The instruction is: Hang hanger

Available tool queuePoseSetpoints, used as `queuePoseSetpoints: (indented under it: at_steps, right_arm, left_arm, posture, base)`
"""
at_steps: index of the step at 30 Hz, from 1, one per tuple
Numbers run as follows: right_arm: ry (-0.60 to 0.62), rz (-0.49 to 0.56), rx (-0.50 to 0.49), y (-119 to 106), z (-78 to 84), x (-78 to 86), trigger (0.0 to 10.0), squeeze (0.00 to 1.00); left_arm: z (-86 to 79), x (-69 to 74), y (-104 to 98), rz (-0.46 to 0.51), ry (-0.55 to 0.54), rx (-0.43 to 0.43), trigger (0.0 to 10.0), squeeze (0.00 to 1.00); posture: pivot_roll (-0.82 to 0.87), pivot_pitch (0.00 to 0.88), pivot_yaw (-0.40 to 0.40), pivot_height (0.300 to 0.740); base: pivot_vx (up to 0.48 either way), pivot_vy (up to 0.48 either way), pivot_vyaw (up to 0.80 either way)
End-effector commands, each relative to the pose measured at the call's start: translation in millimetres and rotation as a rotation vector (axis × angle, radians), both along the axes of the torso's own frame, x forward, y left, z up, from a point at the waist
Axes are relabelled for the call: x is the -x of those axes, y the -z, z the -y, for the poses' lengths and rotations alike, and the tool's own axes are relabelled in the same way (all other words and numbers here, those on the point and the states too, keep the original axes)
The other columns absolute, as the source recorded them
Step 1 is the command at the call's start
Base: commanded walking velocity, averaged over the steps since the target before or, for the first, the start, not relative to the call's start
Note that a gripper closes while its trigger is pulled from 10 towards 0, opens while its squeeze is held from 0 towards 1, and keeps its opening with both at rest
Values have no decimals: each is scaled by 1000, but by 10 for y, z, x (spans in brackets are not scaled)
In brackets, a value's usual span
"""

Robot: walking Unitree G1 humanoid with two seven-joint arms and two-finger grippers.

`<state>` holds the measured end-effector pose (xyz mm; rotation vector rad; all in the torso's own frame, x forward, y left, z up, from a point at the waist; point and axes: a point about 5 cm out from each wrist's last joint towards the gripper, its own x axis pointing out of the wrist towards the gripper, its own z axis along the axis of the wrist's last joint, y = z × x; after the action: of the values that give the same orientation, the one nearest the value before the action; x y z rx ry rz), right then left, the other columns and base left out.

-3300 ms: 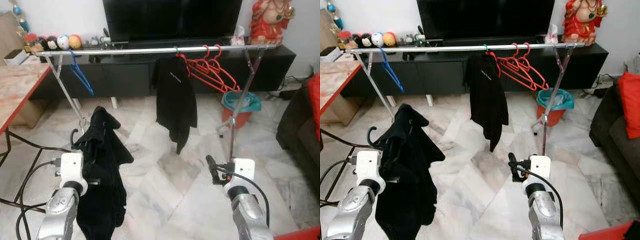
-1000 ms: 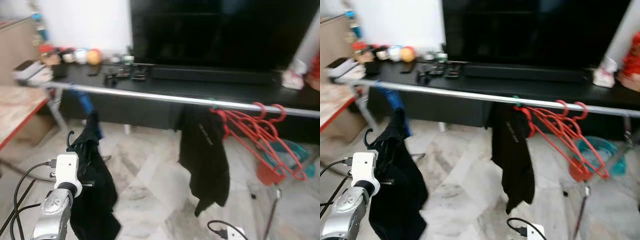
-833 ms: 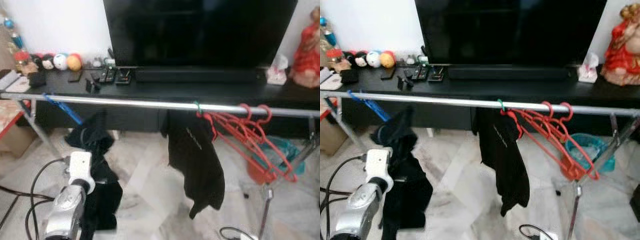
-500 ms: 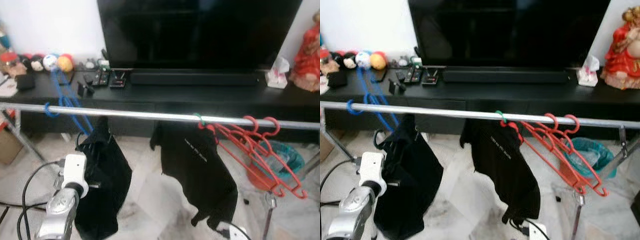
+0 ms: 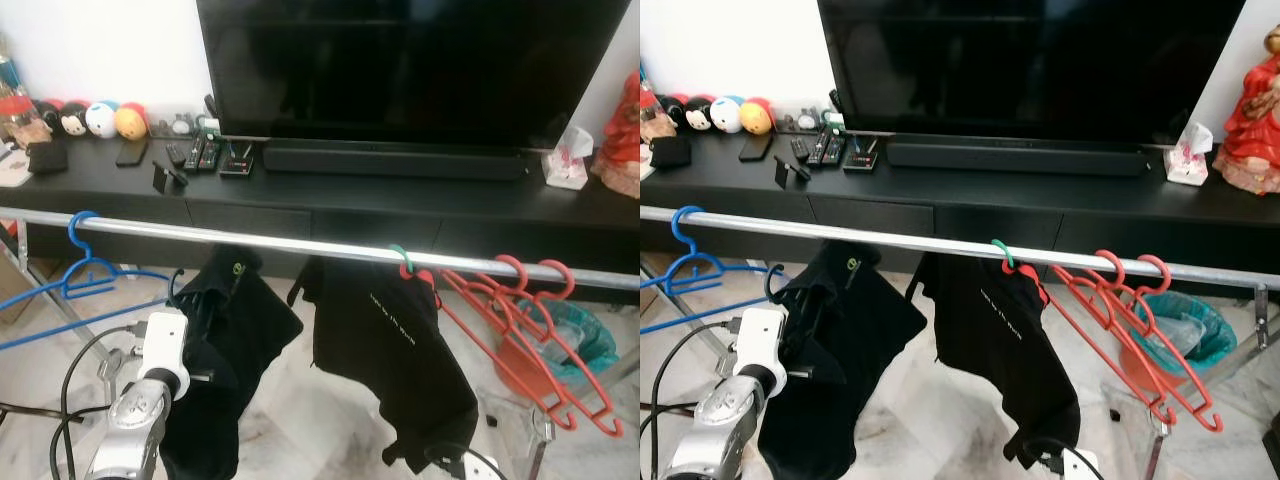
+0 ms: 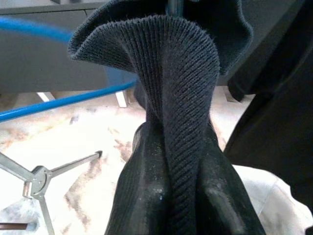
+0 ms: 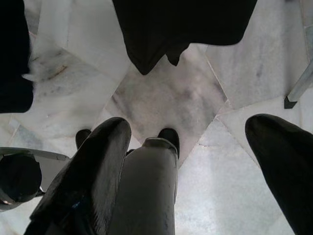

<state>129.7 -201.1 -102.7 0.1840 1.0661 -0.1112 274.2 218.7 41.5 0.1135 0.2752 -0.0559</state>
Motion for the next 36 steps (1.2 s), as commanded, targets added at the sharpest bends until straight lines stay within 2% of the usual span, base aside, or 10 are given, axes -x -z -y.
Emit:
queuePoseSetpoints:
  at_steps: [1, 5, 12, 16, 33, 36]
  right_arm:
    - [-3, -5, 1, 0, 15, 4, 10000, 0]
    - [-7, -4, -3, -1, 14, 5, 10000, 0]
    - [-19, -4, -4, -6, 38, 5, 10000, 0]
    - [-16, -3, -2, -7, 46, 5, 10000, 0]
    - [-12, -9, -16, -1, 15, 6, 10000, 0]
    - [-8, -9, -18, 0, 15, 7, 10000, 0]
  left_arm:
    - [-30, -30, -58, 31, -5, -17, 10000, 0]
    - [-43, -46, -68, 40, -11, -22, 10000, 0]
    - [-2, -212, -152, 76, -29, -23, 10000, 0]
    - [16, -216, -144, 75, -20, -39, 10000, 0]
    - [-27, -207, -130, 79, -21, -54, 10000, 0]
    - [-26, -207, -125, 73, -15, -51, 10000, 0]
  posture:
    - [65, 0, -2, 740]
    - [66, 0, -10, 740]
    - [62, 0, -23, 740]
    - [61, 0, -23, 740]
    - [68, 0, -19, 740]
    - [67, 0, -19, 740]
  base:
    - [0, 0, 0]
    - [0, 0, 0]
    - [0, 0, 0]
    - [0, 0, 0]
    - [0, -354, 0]
    - [0, 0, 0]
